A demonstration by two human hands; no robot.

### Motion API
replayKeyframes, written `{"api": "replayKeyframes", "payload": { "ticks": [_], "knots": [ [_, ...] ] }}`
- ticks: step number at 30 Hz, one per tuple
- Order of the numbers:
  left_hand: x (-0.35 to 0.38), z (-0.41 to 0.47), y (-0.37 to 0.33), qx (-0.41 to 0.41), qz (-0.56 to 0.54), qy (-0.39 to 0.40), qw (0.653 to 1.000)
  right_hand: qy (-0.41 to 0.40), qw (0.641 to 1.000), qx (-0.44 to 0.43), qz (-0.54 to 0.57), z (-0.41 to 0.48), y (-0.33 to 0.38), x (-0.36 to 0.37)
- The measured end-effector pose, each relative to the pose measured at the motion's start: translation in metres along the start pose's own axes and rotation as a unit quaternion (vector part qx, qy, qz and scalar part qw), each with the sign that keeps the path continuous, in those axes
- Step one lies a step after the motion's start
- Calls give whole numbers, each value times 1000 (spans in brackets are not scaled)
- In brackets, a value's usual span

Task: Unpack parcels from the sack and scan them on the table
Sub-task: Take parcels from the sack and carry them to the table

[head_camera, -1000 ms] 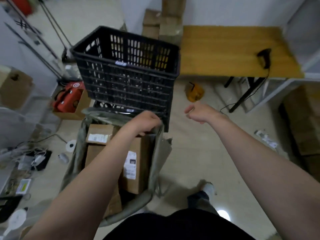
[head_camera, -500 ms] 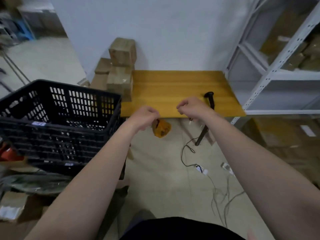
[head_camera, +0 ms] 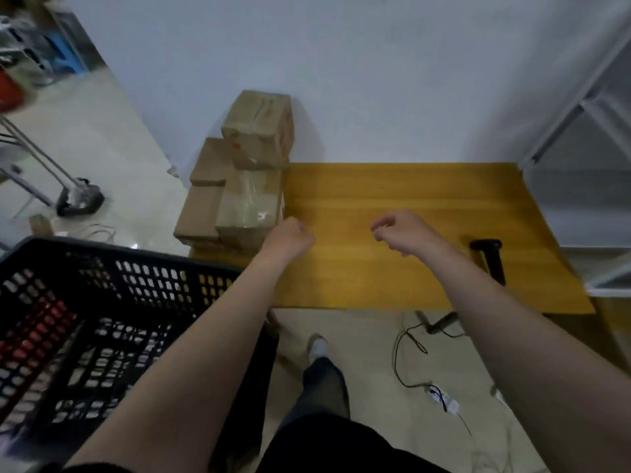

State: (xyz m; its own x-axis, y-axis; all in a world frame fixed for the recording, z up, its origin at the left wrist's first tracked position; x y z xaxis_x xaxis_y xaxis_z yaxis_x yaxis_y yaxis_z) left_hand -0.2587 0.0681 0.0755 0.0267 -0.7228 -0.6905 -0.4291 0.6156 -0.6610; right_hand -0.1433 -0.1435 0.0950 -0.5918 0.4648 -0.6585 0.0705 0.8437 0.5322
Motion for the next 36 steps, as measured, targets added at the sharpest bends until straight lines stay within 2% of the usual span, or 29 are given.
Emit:
{"api": "replayKeyframes", "payload": {
  "ticks": [4,8,11,14,27,33,36],
  "knots": [
    [-45,91,38,-76,-32,-48,995,29,1000,13,0,91,65,4],
    [-74,162,79,-185,-43,-96,977,59,997,34,-22,162,104,14],
    [-78,199,103,-277,16,-46,960,83,995,43,-33,202,120,23],
    [-71,215,121,-309,44,-13,950,108,992,54,-45,232,132,32],
    [-51,232,131,-312,102,32,944,169,981,80,-57,278,139,47],
    [-10,210,78,-256,75,63,962,169,978,102,-64,268,97,31],
    [17,208,46,-187,-3,67,980,164,975,127,-75,261,61,18]
  ]
}}
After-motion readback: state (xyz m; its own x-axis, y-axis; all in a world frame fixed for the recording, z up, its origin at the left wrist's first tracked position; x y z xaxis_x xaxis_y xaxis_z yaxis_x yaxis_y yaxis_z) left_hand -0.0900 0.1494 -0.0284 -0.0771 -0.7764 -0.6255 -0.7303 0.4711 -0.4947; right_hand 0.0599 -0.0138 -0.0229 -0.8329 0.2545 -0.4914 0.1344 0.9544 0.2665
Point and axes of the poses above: each hand's wrist, its own z-axis towards the middle knuckle, its own x-axis out of the palm, y = z × x, the point moved 1 cm from there along z, towards the middle knuckle, and after that the axes turned 14 degrees about x, right-handed, at the moved point
